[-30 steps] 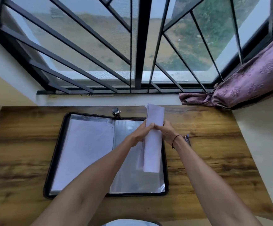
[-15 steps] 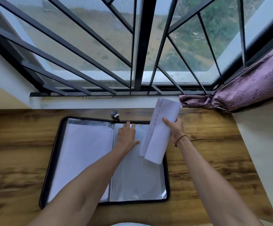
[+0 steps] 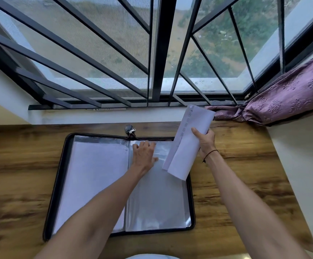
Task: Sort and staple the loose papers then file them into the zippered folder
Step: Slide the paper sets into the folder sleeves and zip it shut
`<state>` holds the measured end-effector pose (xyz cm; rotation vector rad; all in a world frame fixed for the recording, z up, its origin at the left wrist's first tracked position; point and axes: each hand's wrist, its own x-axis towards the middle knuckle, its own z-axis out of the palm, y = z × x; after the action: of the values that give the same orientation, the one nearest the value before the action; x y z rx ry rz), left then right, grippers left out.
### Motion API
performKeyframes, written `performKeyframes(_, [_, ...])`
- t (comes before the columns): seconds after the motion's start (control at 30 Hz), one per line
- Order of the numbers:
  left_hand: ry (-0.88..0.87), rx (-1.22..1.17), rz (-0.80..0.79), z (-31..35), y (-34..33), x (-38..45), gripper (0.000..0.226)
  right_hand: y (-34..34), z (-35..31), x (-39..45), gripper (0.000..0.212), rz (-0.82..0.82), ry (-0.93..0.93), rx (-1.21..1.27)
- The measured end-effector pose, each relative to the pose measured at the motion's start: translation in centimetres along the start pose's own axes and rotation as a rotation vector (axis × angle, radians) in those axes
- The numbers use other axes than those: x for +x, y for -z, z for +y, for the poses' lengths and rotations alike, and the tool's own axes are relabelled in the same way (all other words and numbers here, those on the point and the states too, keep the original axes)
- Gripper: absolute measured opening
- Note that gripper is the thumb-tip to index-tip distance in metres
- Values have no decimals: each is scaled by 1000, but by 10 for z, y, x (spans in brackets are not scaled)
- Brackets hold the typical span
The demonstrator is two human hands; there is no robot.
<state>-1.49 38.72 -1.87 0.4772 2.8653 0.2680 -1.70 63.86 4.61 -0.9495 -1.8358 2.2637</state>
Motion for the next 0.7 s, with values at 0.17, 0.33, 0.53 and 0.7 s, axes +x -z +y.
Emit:
performKeyframes(0.17, [-49,-197,-16,-12,6,8,37,-1,-13,2,25,2,37,43])
performKeyframes(0.33, [25,-421,18,-12,17,16,28,-5,-26,2,28,-28,67,118])
performKeyframes(0.53, [6,-494,-3,-17,21,12,10,-22,-43,9,40,-35,163,243])
performKeyframes(0.7, [-67,-611,29,-24,16,4,6,-57,-56,20,43,-7,205,389])
